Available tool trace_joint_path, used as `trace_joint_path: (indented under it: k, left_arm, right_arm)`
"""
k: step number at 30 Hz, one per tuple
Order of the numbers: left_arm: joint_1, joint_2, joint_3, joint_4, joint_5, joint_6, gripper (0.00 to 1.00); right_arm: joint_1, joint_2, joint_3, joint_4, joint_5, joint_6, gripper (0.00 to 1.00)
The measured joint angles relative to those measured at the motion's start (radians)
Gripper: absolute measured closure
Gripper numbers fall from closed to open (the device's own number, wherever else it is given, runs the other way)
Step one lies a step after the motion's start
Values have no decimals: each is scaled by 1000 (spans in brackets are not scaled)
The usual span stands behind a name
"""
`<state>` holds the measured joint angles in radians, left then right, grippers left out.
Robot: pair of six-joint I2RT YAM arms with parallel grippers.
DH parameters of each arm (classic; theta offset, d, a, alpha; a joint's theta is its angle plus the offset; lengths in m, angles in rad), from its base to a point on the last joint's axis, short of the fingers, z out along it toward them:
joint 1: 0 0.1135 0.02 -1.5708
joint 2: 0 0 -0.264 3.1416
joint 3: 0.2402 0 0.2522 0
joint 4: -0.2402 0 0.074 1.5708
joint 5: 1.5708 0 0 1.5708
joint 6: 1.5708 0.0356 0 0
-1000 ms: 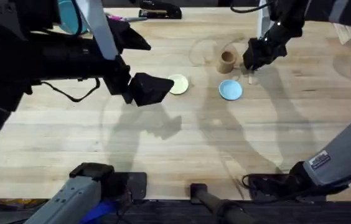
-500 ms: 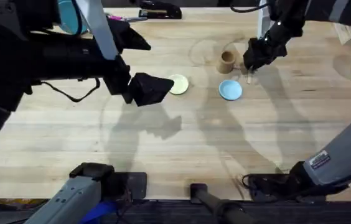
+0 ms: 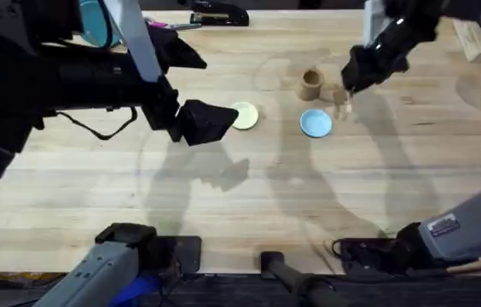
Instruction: Pick up a utensil and set it on the pink plate, then put the other utensil in the container.
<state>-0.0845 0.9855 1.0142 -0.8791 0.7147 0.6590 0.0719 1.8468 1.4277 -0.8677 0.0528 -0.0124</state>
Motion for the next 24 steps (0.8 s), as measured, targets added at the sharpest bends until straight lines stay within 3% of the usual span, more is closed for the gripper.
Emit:
trace_joint_path:
  k: [16,24]
  left_arm:
    - [0,0,0,0,0,0,5]
    - [0,0,0,0,0,0,4]
  right_arm:
    - [14,-422,0,-32,-6,-159,970]
    - [35,-535,0,31,-191,-335,970]
